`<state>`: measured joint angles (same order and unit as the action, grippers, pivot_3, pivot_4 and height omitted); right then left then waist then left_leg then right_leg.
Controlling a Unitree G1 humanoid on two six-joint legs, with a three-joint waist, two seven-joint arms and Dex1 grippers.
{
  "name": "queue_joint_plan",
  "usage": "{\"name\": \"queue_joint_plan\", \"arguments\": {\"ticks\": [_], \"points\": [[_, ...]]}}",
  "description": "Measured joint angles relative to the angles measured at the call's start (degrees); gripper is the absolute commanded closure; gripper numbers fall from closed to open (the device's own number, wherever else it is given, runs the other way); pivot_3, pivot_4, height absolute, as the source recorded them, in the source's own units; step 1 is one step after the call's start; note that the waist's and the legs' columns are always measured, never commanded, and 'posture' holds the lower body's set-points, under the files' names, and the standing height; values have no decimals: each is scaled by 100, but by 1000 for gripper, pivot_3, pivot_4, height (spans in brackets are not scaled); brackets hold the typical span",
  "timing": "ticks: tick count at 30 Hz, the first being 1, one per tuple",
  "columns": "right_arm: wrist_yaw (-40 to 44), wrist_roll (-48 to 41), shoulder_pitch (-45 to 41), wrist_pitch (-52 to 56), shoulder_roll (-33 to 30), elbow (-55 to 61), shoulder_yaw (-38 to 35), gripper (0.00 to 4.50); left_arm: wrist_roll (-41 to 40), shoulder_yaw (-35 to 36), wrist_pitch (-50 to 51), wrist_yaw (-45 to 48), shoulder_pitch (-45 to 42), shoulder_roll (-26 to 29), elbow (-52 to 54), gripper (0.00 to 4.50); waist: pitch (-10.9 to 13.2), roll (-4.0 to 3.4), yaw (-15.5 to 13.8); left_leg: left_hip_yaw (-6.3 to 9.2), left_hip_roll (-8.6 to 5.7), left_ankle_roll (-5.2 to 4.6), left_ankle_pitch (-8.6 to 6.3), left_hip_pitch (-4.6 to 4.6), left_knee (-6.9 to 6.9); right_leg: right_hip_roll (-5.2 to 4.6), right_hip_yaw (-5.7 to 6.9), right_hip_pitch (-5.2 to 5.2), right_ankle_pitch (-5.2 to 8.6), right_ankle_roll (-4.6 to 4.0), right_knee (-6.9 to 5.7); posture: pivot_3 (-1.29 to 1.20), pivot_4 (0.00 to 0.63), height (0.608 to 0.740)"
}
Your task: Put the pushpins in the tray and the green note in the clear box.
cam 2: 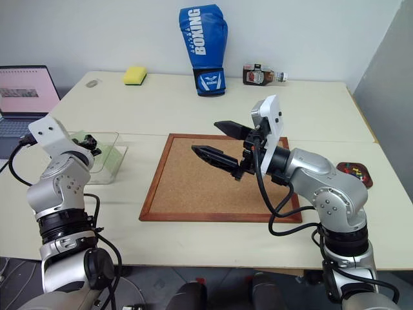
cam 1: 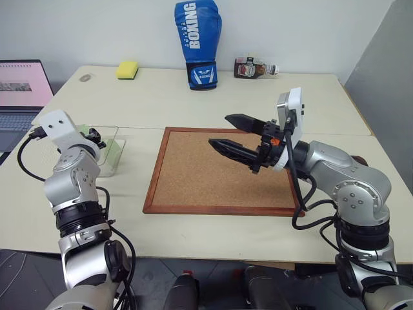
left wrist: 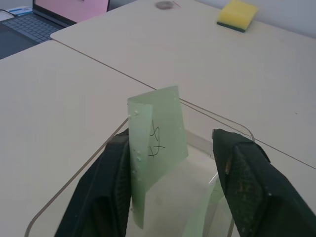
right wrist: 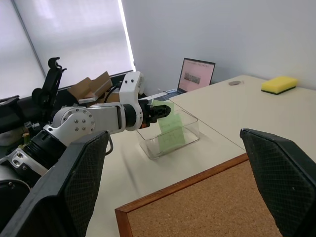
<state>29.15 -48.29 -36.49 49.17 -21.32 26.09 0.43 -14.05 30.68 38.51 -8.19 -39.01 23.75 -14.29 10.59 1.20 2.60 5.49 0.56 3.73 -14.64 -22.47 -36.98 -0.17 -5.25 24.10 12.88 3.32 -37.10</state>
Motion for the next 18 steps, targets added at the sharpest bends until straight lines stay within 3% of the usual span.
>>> {"name": "queue_joint_plan", "arguments": {"ticks": [7, 18], "points": [[-51, 0, -4, -1, 0, -66, -39, 0, 40, -159, 3, -78, 1, -11, 19, 65, 0, 0, 15, 0, 0, 0, 0, 0, 0, 0, -1, 0, 0, 0, 0, 0, 150, 740], [-142, 0, -24, -1, 12, -118, -38, 0, 424, -619, -78, -8, 7, 321, -323, 65, 0, 0, 29, 0, 0, 0, 0, -1, 0, 0, 0, 0, 0, 0, 1, 0, 150, 740]]}}
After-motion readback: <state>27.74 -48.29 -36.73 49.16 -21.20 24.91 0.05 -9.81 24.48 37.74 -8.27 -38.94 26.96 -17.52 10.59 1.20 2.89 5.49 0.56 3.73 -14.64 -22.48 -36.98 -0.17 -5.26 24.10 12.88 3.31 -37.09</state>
